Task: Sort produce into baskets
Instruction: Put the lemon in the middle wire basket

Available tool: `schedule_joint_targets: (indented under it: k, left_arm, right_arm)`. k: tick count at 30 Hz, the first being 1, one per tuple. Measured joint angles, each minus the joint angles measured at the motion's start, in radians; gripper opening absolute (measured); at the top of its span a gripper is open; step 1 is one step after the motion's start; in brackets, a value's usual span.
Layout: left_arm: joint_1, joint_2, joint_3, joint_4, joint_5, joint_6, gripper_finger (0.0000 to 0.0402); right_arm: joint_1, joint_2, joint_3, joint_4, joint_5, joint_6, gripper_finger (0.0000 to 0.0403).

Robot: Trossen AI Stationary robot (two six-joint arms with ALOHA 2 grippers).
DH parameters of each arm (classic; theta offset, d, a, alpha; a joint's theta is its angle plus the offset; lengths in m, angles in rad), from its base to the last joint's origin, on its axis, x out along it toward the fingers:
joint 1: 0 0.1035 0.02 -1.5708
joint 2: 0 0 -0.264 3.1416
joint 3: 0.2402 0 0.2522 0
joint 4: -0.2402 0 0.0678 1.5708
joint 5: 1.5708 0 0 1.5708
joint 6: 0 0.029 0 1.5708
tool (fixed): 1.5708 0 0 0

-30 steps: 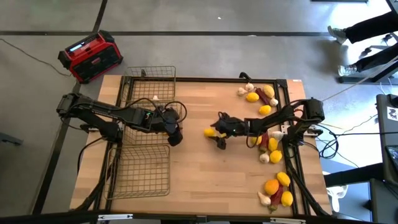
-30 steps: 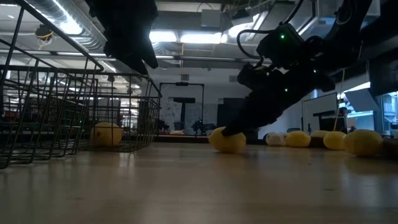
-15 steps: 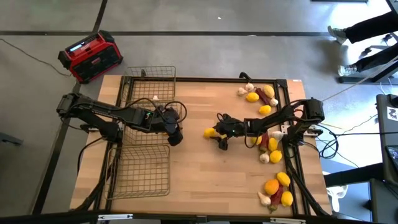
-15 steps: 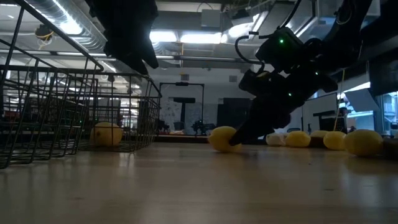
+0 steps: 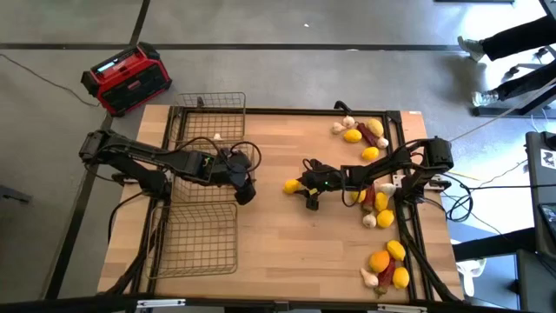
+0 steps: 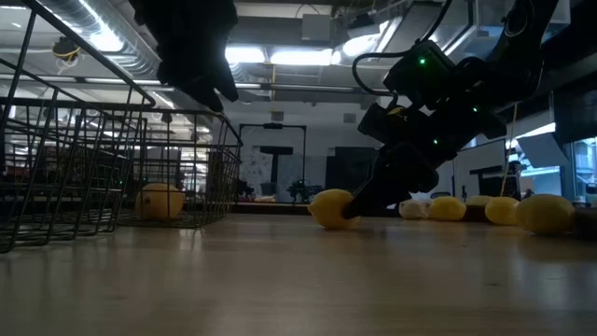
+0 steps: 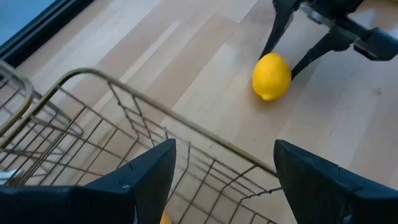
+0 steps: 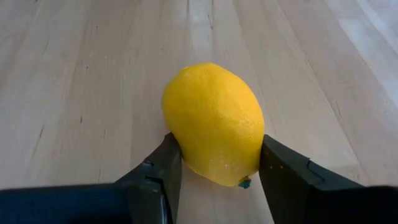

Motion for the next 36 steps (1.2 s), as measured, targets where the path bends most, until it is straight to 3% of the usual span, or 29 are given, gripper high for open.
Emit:
schedule_joint_targets:
  k: [6, 14, 23, 36]
  left_arm:
    - [-0.021, 0.0, 0.0, 0.107, 0.029, 0.091, 0.0265]
    - [-0.044, 0.0, 0.0, 0.247, 0.032, 0.225, 0.0265]
    - [-0.06, 0.035, 0.0, 0.361, 0.035, 0.334, 0.0265]
    - [-0.063, 0.163, 0.0, 0.552, 0.036, 0.455, 0.0265]
  right_arm:
    - [0.0, -0.018, -0.001, -0.003, 0.0, 0.0, 0.0164]
    - [0.001, -0.16, -0.001, -0.033, 0.008, -0.001, 0.0166]
    - [0.001, -0.296, -0.001, 0.001, -0.089, 0.021, 0.0167]
    - [0.001, -0.306, -0.001, 0.056, -0.159, 0.056, 0.0168]
